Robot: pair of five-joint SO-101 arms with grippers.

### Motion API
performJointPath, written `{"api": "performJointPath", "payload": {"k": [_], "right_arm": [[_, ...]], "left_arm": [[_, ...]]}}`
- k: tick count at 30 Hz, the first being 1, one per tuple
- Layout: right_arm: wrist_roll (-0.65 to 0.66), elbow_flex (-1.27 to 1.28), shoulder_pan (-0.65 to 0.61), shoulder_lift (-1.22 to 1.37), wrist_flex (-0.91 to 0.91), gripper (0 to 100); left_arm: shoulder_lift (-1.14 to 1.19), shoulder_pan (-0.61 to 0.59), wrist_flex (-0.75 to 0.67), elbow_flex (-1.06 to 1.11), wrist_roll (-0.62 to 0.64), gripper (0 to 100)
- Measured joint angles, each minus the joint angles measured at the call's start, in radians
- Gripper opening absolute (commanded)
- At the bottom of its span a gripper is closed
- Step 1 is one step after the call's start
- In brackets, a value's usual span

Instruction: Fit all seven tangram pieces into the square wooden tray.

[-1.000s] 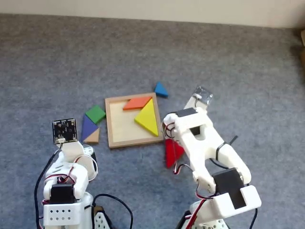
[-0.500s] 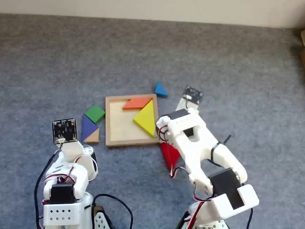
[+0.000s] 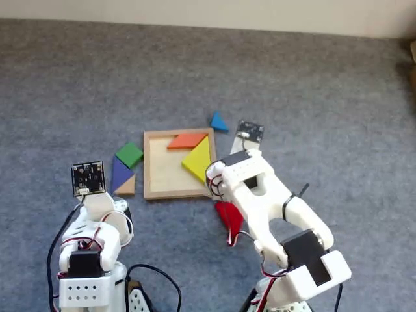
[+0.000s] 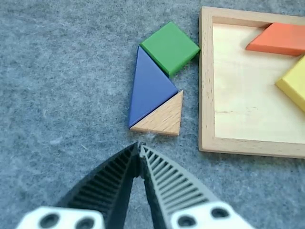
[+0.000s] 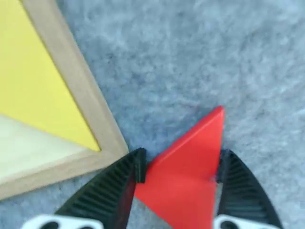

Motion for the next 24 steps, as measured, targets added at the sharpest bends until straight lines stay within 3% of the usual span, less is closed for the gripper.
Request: {"api": "performJointPath", "payload": {"k": [3,9,24], "right_arm": [[0.003,0.000,-0.026,0.002,0.018,35.7],[0.006,-0.020,-0.043,0.002,0.110,35.8],[0.224,-0.054,-0.043,0.003,0.282,35.8]], "left_arm": [[0.000,0.000,0.000,0.000,0.000,0],[0.000,0.000,0.000,0.000,0.000,0],[0.000,0.000,0.000,0.000,0.000,0]]}}
